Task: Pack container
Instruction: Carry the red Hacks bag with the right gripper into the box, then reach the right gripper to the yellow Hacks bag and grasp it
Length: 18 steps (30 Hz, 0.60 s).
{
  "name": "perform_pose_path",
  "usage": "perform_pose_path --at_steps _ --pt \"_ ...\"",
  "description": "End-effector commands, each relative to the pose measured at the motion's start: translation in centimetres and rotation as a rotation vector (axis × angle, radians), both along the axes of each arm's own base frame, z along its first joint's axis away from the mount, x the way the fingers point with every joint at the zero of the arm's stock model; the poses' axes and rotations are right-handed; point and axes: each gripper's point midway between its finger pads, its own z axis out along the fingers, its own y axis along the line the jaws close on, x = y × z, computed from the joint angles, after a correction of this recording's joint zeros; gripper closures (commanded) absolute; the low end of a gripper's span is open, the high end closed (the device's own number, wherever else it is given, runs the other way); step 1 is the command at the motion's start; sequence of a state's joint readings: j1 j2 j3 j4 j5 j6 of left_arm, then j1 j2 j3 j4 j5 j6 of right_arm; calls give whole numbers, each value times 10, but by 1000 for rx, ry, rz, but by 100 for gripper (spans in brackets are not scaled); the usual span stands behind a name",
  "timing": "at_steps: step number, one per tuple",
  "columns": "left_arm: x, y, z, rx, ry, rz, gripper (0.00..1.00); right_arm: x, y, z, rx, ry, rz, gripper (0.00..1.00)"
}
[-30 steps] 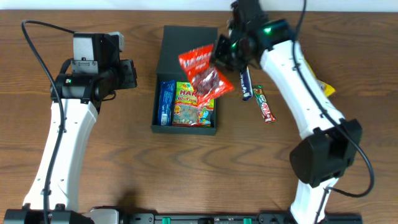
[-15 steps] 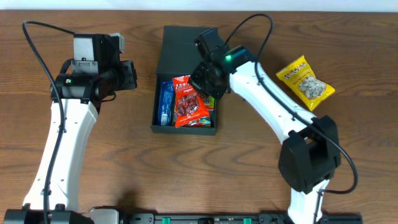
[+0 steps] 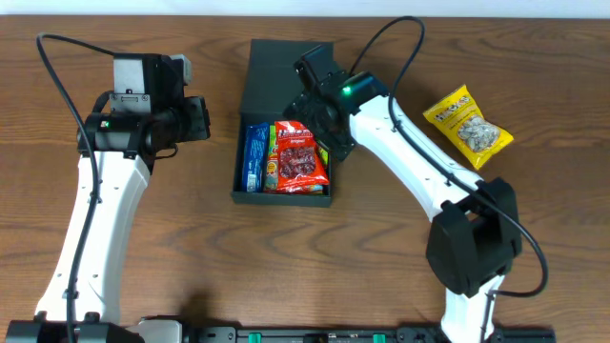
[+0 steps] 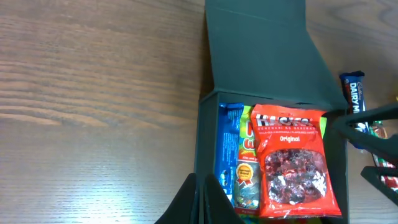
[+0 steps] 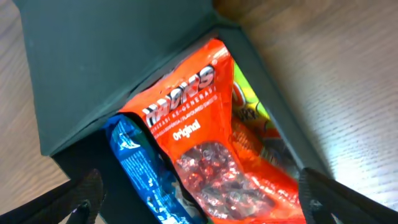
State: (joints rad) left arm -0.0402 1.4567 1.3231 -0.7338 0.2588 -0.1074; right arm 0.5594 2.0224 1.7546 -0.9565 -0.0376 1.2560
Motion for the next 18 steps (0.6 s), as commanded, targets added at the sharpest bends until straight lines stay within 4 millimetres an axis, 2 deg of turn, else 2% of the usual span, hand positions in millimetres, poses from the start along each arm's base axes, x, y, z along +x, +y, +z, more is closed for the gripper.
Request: perform_pose_path --at_steps 1,2,5,6,8,10,13,16,18 --pt "2 0 11 -1 -26 1 94 12 -14 16 7 -49 105 1" --pt "2 0 11 -1 -26 1 94 19 -21 26 1 -87 152 1" --pt "2 0 11 -1 -26 1 94 41 -59 61 -101 -230 253 1" --pt "2 0 11 -1 -26 1 94 51 -80 75 -172 -294 307 1" --pt "2 0 11 -1 -26 1 94 68 -142 96 -379 -370 417 1" --pt "2 0 11 -1 -26 1 94 73 -197 95 -479 -336 457 1" --pt "2 0 11 -1 -25 1 94 73 -263 80 -507 -260 442 1" --pt "2 0 11 -1 -26 1 93 76 -314 65 -497 -237 462 1" --pt "2 0 11 -1 -24 1 92 76 -340 51 -499 -221 517 1"
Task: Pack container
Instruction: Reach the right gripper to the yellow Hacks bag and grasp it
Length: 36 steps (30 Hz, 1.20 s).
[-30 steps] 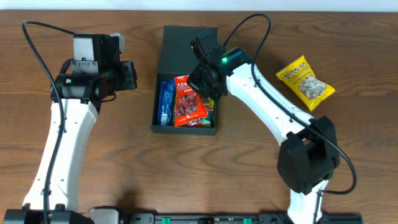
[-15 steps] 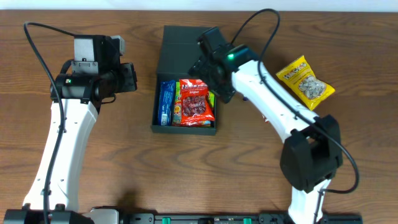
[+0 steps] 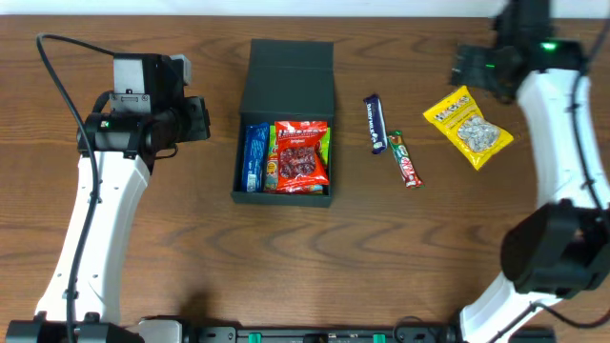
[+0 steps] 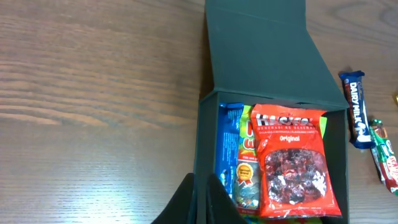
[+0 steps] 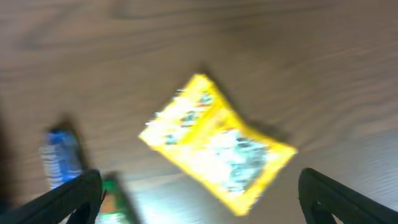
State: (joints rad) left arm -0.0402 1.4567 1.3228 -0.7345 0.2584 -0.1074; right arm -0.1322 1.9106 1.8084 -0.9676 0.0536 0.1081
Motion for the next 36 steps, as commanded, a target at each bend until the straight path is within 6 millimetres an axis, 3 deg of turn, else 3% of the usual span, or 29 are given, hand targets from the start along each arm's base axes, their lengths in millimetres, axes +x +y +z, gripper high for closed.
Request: perform_pose_path --at_steps 1,4,8,14,22,24,26,29,30,34,36 --pt "1 0 10 -1 -23 1 91 0 -23 -25 -48 65 187 1" --pt "0 0 10 -1 -16 1 91 -3 -48 -51 -60 120 238 1" --pt "-2 0 8 -1 -4 1 91 2 -55 -83 -12 146 287 1" --pt "-4 0 7 -1 4 1 91 13 -44 -123 101 147 320 3" --pt "-4 0 7 -3 4 4 91 8 -41 -171 145 225 331 3" --pt "-4 0 7 -3 4 4 91 5 -37 -180 159 249 335 11" --pt "-4 0 7 -4 4 4 91 2 -34 -182 169 263 340 33" --pt "-4 0 7 -4 4 4 91 -1 -30 -182 177 276 339 46" --pt "-4 0 7 -6 5 2 91 -2 -27 -183 189 283 318 57" --pt "-4 0 7 -7 6 3 91 -2 -23 -180 223 293 236 76" --pt "-5 0 6 -6 9 3 91 -2 -22 -177 238 290 193 91"
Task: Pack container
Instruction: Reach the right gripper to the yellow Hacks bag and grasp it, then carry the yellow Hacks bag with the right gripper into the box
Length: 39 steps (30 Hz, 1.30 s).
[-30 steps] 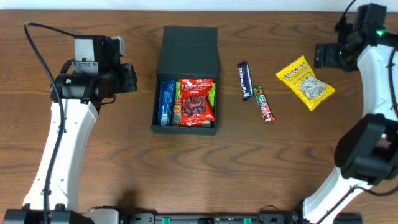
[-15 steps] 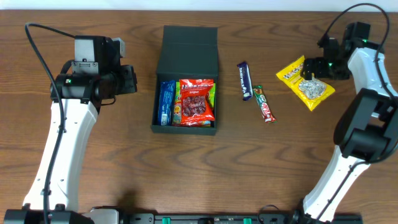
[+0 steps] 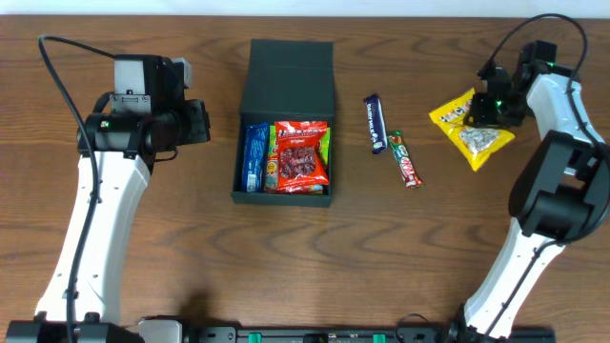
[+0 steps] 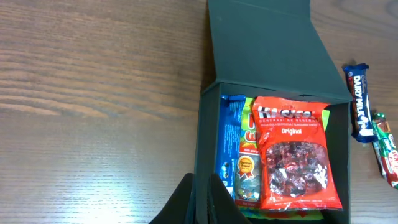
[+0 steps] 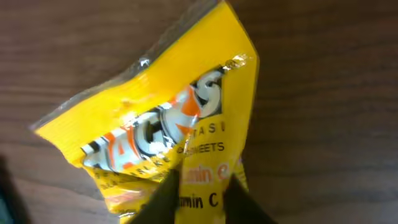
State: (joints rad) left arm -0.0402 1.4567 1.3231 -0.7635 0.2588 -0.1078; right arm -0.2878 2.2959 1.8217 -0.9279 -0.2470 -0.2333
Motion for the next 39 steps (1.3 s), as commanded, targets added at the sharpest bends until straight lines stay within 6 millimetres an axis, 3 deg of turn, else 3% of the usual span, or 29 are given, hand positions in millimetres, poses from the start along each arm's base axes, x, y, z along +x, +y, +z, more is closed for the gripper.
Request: perform_pose_path --at_steps 1,3,7,12,16,19,23,29,34,39 --pt "1 0 10 -7 -17 3 91 -4 3 -8 1 48 -88 98" --pt "-1 0 9 -6 -9 3 92 -2 6 0 23 41 -126 99" --pt "-5 0 6 -5 9 3 92 9 22 35 137 -16 -179 99" --pt "-5 0 6 -5 12 3 94 25 51 116 363 -108 -329 99" --pt "-5 0 6 -5 12 3 94 22 95 170 538 -120 -373 99" --pt "-5 0 6 -5 12 3 94 10 157 195 607 -48 -396 99" --pt "-4 0 6 -5 8 3 94 -1 216 194 624 41 -395 99" --pt "2 0 10 -4 -22 4 94 -25 296 176 457 63 -400 99" --pt "4 0 12 -4 -36 4 94 -43 339 163 353 40 -469 99" --pt "5 0 12 -4 -38 4 94 -53 362 144 363 68 -638 99"
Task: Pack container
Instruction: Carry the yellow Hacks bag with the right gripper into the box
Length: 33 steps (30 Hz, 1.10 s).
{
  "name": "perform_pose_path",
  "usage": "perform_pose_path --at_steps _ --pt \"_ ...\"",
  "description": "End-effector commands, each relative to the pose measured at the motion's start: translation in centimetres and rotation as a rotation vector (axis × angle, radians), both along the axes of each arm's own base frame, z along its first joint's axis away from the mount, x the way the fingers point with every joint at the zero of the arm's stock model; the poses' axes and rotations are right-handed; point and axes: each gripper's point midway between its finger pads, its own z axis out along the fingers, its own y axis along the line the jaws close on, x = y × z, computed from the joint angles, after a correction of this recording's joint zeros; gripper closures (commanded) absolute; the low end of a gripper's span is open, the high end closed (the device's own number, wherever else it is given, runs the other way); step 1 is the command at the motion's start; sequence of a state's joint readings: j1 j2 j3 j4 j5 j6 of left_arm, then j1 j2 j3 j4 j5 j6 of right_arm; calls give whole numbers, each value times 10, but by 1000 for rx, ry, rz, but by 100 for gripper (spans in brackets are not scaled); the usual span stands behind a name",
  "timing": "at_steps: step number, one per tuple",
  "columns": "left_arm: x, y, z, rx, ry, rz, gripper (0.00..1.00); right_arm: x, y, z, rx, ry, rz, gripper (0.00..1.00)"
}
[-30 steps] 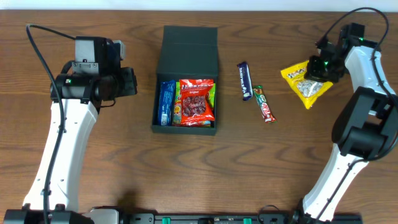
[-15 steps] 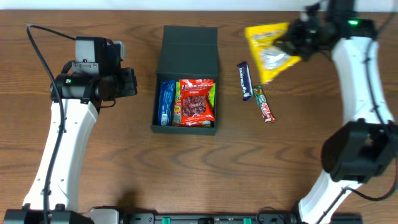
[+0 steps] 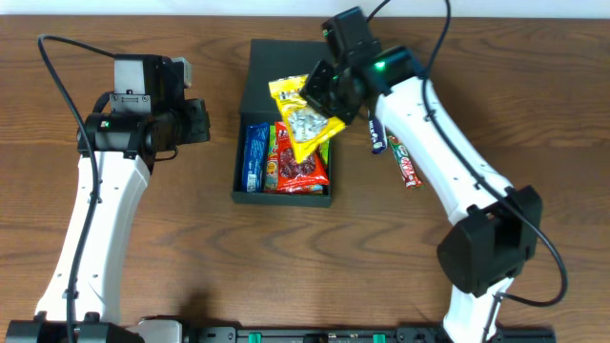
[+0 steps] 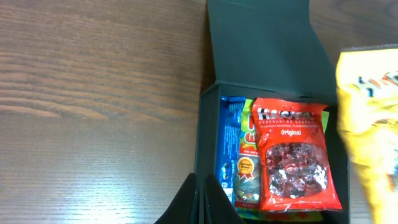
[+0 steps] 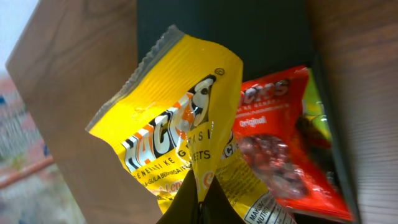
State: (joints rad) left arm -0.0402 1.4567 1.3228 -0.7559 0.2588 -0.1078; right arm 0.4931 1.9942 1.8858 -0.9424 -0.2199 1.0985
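A black box [image 3: 246, 195] with its lid folded back lies open at the table's middle. Inside lie a blue packet [image 3: 254, 156], a green-and-yellow packet [image 4: 247, 155] and a red candy bag [image 3: 301, 168]. My right gripper [image 3: 329, 93] is shut on a yellow candy bag [image 3: 301, 116], holding it in the air over the box; in the right wrist view the yellow bag [image 5: 186, 140] hangs over the red bag [image 5: 273, 155]. My left gripper [image 4: 203, 202] is shut and empty, left of the box.
A dark blue chocolate bar [image 3: 376, 136] and a red-and-green bar [image 3: 404, 163] lie on the wood to the right of the box, under the right arm. The table's far edge runs along the top of the overhead view.
My right gripper was shut on the yellow bag at the table's far right. It now holds that bag in the air over the open box. The left arm has not moved.
My right gripper stood open at the box beside the red bag. Then it was open above the yellow bag at the far right, then shut on that bag on the table. Now the bag hangs over the box.
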Motion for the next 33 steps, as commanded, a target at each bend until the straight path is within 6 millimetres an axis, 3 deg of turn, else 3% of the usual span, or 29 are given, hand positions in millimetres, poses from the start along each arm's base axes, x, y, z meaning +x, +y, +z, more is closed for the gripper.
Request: perform_pose_path --at_steps 1,9,18,19,20,23,25,27,30,33 --pt "3 0 12 -3 -31 4 94 -3 0 -22 -7 76 -200 99" --pt "3 0 12 -3 -30 4 94 -23 7 -66 6 181 -305 99" --pt "3 0 12 -3 -30 4 94 -35 0 -93 -14 236 -338 99" --pt "3 0 12 -3 -30 4 94 -35 0 -93 -17 232 -329 94" --pt "3 0 12 -3 -30 4 94 -34 1 -92 -20 215 -303 73" --pt "3 0 12 -3 -30 4 94 -28 10 -83 15 179 -212 28" --pt "3 0 11 -3 -30 4 94 -22 13 -71 49 154 -158 12" --pt "3 0 11 -3 -30 4 94 -13 14 -54 67 109 -119 7" --pt "3 0 11 -3 -30 4 94 -1 9 -18 81 23 -89 7" --pt "3 0 12 -3 -30 4 94 8 10 18 96 -97 -18 18"
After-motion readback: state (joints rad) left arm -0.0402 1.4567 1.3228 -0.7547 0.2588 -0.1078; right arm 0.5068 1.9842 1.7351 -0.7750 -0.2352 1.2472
